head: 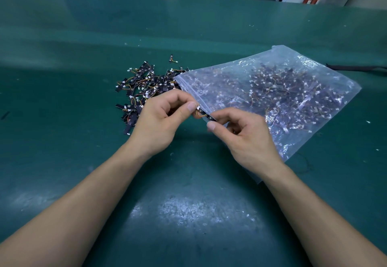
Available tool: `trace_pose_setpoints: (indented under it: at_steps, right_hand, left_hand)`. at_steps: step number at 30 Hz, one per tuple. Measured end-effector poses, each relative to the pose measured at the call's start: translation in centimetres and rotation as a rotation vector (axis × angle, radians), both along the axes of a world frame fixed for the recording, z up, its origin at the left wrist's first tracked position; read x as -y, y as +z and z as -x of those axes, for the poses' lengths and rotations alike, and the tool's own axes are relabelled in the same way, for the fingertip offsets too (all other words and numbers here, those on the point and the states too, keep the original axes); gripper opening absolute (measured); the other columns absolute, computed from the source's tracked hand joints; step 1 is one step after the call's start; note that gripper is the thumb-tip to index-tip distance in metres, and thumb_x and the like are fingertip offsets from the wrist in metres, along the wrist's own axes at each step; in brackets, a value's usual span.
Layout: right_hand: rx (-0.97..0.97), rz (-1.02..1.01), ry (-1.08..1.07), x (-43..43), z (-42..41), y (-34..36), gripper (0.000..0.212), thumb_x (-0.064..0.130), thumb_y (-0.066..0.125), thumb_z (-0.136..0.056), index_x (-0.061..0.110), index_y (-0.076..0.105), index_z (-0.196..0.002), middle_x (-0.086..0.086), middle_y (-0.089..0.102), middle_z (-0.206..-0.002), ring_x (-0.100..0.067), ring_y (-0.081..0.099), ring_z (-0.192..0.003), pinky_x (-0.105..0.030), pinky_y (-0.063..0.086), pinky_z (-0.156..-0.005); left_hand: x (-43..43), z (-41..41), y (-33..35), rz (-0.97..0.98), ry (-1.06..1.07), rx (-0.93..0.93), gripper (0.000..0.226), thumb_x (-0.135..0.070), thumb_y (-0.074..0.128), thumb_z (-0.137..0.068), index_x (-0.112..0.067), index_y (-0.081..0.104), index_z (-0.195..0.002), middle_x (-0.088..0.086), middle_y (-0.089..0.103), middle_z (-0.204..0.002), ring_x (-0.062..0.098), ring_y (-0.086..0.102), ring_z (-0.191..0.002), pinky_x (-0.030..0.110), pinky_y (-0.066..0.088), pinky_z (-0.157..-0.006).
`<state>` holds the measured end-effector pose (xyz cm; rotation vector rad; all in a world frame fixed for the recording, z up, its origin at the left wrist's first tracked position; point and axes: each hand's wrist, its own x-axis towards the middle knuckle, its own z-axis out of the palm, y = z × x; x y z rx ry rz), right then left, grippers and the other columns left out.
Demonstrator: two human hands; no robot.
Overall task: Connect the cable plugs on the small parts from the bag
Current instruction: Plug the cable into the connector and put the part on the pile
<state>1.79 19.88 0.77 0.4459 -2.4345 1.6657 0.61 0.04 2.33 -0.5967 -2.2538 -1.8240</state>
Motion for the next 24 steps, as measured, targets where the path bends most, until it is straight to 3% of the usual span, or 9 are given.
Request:
trace_pose_setpoints:
  at_steps: [4, 6, 9, 13, 16, 20, 24]
  right_hand:
    - [-0.014, 0.036, -0.033, -0.01, -0.06, 0.10, 0.008, 0.024, 0.072, -0.089, 0.029, 0.073, -0.083, 0.011, 0.071, -0.069, -0.006, 0.050, -0.055, -0.017, 0.041, -0.055]
    - [-0.020, 0.025, -0.054, -0.05, -0.14, 0.12, 0.008, 0.027, 0.071, -0.087, 0.029, 0.074, -0.080, 0.010, 0.071, -0.068, -0.005, 0.048, -0.054, -0.015, 0.039, -0.054]
    - [-0.022, 0.045, -0.070, -0.14, -0.19, 0.23, 0.009, 0.026, 0.072, -0.088, 0.028, 0.075, -0.080, 0.009, 0.071, -0.068, -0.007, 0.048, -0.055, -0.016, 0.040, -0.054]
    - [-0.033, 0.072, -0.075, -0.17, -0.19, 0.44, 0.008, 0.024, 0.071, -0.089, 0.026, 0.075, -0.082, 0.008, 0.072, -0.070, -0.014, 0.053, -0.057, -0.021, 0.043, -0.055]
    - [-0.048, 0.027, -0.072, -0.25, -0.21, 0.39, 0.007, 0.023, 0.071, -0.089, 0.024, 0.075, -0.083, 0.003, 0.071, -0.069, -0.022, 0.054, -0.057, -0.023, 0.043, -0.054]
    - [-0.102, -0.004, -0.071, -0.41, -0.19, 0.55, 0.006, 0.021, 0.070, -0.085, 0.021, 0.074, -0.081, 0.005, 0.068, -0.068, -0.005, 0.048, -0.052, -0.016, 0.039, -0.054]
    - [-0.129, -0.001, -0.058, -0.49, -0.21, 0.41, 0.005, 0.022, 0.072, -0.086, 0.025, 0.074, -0.082, 0.010, 0.067, -0.069, -0.004, 0.047, -0.051, -0.015, 0.037, -0.054]
  left_hand:
    - [-0.16, -0.14, 0.23, -0.102, -0.006, 0.078, 0.013, -0.007, 0.060, -0.098, -0.014, 0.067, -0.089, -0.010, 0.072, -0.074, -0.005, 0.059, -0.064, 0.006, 0.041, -0.066]
    - [-0.23, -0.22, 0.27, -0.121, 0.011, 0.111, 0.006, -0.012, 0.069, -0.091, -0.018, 0.068, -0.089, -0.007, 0.072, -0.074, 0.001, 0.061, -0.068, 0.011, 0.043, -0.067]
    - [-0.21, -0.21, 0.07, -0.124, 0.043, 0.150, 0.014, -0.016, 0.075, -0.080, -0.021, 0.069, -0.091, -0.005, 0.071, -0.073, 0.014, 0.060, -0.073, 0.021, 0.046, -0.070]
    - [-0.39, -0.45, -0.31, -0.001, -0.048, 0.182, 0.022, -0.005, 0.077, -0.084, -0.021, 0.069, -0.096, -0.002, 0.072, -0.071, 0.012, 0.057, -0.069, 0.017, 0.046, -0.069]
    - [-0.57, -0.66, -0.40, 0.101, -0.024, 0.112, 0.025, -0.005, 0.077, -0.086, -0.029, 0.070, -0.088, -0.008, 0.073, -0.076, 0.001, 0.057, -0.066, 0.011, 0.042, -0.065]
    - [-0.45, -0.61, -0.23, 0.113, 0.021, 0.001, 0.008, -0.021, 0.078, -0.082, -0.025, 0.075, -0.088, -0.009, 0.071, -0.082, 0.005, 0.057, -0.070, 0.024, 0.043, -0.061]
    - [-0.44, -0.56, -0.47, 0.148, 0.063, -0.070, 0.011, -0.019, 0.076, -0.084, -0.029, 0.072, -0.085, -0.013, 0.070, -0.080, 0.002, 0.055, -0.068, 0.016, 0.041, -0.064]
